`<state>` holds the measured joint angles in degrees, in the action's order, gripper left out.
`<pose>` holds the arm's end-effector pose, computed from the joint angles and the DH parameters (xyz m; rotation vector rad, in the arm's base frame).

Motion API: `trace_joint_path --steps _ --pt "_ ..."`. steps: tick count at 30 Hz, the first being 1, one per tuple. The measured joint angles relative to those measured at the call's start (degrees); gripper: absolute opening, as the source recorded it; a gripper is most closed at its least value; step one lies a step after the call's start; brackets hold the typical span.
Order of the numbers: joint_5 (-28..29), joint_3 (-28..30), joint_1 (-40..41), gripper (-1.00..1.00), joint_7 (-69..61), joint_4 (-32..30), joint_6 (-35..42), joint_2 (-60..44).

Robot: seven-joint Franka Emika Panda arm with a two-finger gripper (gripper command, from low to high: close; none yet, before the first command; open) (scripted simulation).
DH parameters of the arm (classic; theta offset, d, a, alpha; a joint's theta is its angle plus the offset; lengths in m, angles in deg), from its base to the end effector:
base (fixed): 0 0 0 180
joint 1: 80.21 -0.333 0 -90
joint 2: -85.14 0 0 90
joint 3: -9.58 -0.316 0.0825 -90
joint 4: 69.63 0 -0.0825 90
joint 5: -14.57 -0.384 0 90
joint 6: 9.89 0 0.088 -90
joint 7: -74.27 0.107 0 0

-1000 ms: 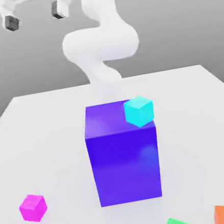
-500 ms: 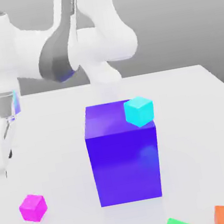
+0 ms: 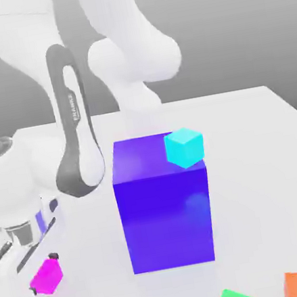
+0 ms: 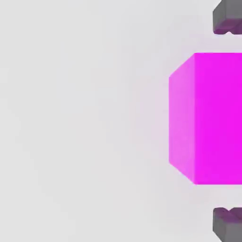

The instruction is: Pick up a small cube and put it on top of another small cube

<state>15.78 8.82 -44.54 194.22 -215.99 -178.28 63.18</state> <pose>0.3630 -0.2510 0.1290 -0.7136 3.0580 -0.0008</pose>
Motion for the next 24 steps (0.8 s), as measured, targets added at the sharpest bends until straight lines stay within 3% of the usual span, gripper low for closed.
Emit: trace_joint_path --steps 4,10,14,24 --pt "-0.08 -0.02 0.01 -1.0 -0.04 -0.03 0.08 0.21" --pt "-1.58 -1.0 0.27 -1.0 -0.17 -1.17 8.25 9.54" --pt "-1.25 -5.59 -5.95 -1.0 4.27 4.03 12.05 7.98" --pt "5.5 -16.51 -24.09 -1.0 15.21 13.96 21.7 7.04"
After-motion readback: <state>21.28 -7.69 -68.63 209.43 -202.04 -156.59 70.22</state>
